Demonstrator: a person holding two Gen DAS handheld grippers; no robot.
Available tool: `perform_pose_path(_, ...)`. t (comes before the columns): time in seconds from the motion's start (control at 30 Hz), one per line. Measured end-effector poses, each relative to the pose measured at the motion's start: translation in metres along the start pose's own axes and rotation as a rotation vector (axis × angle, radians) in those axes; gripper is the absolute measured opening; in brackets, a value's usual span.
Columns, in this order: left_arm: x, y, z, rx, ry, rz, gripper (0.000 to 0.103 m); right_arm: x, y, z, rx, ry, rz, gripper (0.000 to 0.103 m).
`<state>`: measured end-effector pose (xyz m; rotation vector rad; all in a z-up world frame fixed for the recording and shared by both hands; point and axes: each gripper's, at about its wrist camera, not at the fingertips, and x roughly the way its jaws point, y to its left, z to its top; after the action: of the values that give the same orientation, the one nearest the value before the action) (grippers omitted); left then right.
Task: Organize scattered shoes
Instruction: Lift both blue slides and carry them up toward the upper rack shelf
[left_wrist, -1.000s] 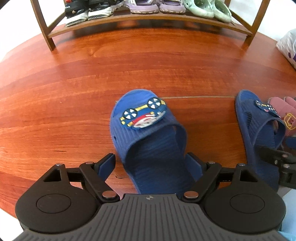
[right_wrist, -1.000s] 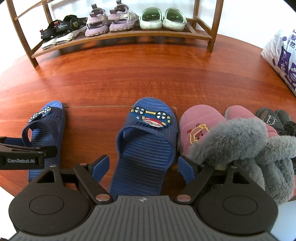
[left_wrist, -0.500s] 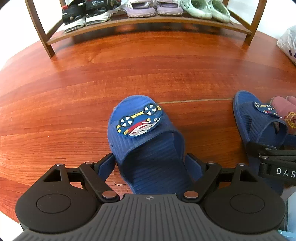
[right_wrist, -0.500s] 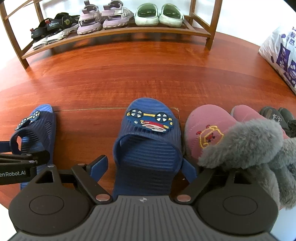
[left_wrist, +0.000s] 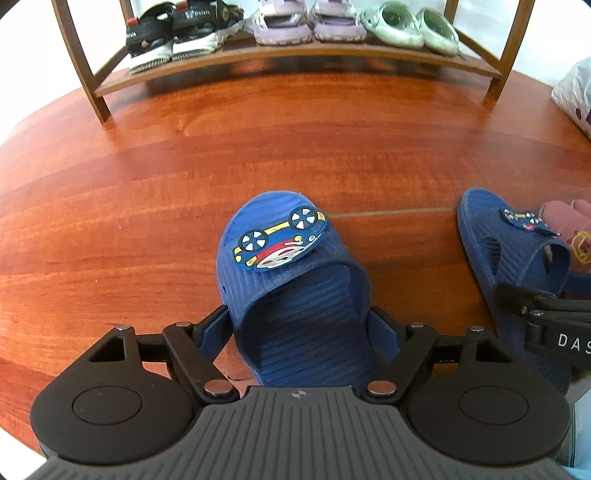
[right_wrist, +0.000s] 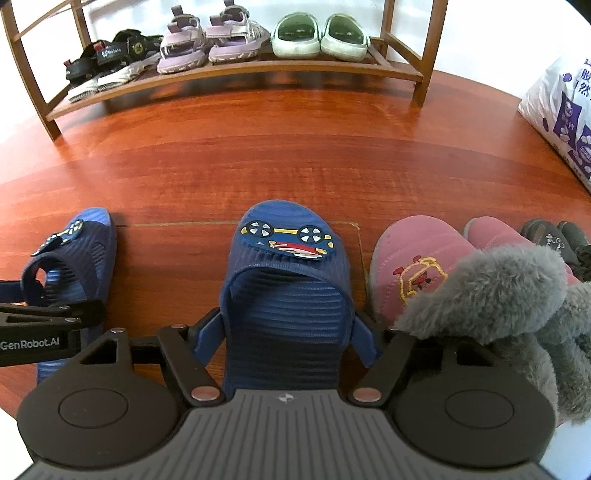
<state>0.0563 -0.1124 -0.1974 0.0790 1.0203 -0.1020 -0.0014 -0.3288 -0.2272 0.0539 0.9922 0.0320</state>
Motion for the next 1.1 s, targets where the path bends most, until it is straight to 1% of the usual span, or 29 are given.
perform_pose_path(0.13,-0.008,0.000,0.008,-0.015,-0.014,-0.013,0.079,-0.006,0.004,0.009,-0.010,-0.006,0.034,0.076)
perform_pose_path(0.27,-0.017,0.006,0.017,-0.029,-0.022,-0.008,0.079,-0.016,0.014,0.023,-0.049,-0.033,0.060,0.076)
perform_pose_path(0.43,-0.030,0.018,0.035,-0.011,-0.048,0.012,0.079,-0.028,0.025,0.058,-0.078,-0.070,0.120,0.076)
perform_pose_path(0.5,-0.037,0.028,0.046,-0.017,-0.055,0.021,0.079,-0.031,0.028,0.067,-0.083,-0.078,0.136,0.076)
perform_pose_path(0.63,-0.050,0.052,0.069,-0.044,-0.069,0.029,0.079,-0.039,0.044,0.099,-0.130,-0.117,0.165,0.076)
perform_pose_path(0.73,-0.060,0.072,0.090,-0.052,-0.076,0.035,0.079,-0.047,0.061,0.129,-0.164,-0.146,0.177,0.077)
perform_pose_path(0.8,-0.066,0.085,0.107,-0.051,-0.079,0.032,0.079,-0.050,0.069,0.139,-0.173,-0.156,0.180,0.077)
perform_pose_path(0.97,-0.077,0.118,0.154,-0.028,-0.149,0.025,0.079,-0.058,0.102,0.180,-0.200,-0.202,0.161,0.077)
perform_pose_path(1.1,-0.087,0.145,0.192,-0.009,-0.207,0.019,0.079,-0.059,0.125,0.201,-0.181,-0.233,0.139,0.077)
